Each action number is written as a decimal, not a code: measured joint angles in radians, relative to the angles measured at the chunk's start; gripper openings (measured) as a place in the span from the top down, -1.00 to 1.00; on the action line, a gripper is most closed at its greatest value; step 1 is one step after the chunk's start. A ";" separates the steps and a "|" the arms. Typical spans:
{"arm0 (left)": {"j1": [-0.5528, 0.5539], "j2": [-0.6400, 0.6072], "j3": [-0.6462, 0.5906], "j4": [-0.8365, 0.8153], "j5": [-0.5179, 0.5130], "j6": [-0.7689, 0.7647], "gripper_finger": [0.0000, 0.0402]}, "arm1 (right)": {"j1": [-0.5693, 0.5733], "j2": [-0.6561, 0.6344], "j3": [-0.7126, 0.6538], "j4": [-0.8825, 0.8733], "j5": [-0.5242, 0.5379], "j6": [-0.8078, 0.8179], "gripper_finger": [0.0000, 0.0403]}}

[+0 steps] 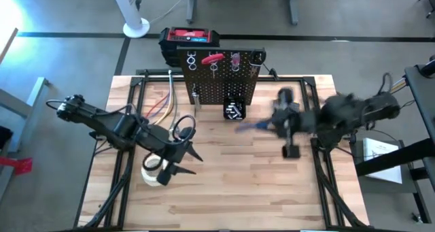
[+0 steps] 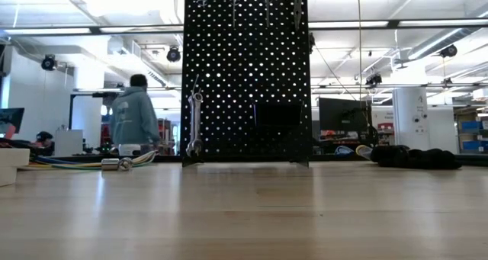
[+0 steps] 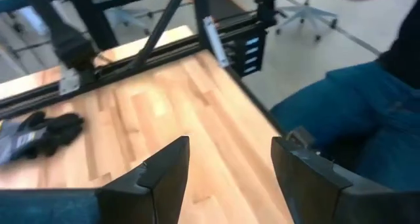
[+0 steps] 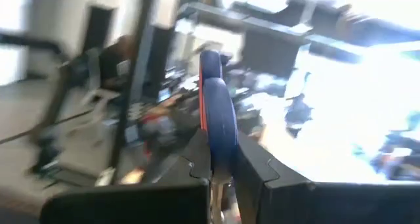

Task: Hang tools onto peg board
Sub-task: Hang the blue scissors on the peg board

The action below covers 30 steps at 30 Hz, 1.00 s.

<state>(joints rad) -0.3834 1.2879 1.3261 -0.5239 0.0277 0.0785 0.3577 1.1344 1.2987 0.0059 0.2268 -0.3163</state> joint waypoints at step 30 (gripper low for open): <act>0.052 -0.015 -0.317 0.330 -0.099 -0.046 0.16 | -0.950 0.012 0.206 -0.002 -0.635 0.166 0.92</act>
<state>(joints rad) -0.3312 1.2732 1.0089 -0.1935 -0.0715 0.0329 -0.5922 1.1462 1.5052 0.0040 -0.4085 -0.1505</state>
